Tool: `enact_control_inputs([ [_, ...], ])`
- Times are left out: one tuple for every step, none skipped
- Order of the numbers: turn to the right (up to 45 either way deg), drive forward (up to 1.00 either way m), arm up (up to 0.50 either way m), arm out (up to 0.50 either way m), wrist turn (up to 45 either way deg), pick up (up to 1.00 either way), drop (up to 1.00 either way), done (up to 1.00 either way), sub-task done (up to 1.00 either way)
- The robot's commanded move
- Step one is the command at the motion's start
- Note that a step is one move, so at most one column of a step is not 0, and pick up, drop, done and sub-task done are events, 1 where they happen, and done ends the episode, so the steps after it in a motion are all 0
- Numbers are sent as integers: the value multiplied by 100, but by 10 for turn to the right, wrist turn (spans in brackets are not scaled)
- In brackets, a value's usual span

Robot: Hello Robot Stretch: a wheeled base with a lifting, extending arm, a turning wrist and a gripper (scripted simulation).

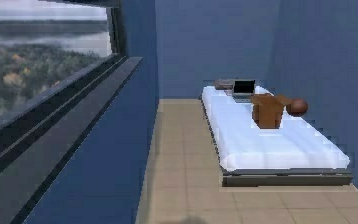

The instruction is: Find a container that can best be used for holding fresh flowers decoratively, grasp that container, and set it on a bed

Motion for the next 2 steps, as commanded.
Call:
enact_control_inputs([
  [0, 100, 0, 0, 0, 0, 0, 0, 0],
  [0, 100, 0, 0, 0, 0, 0, 0, 0],
])
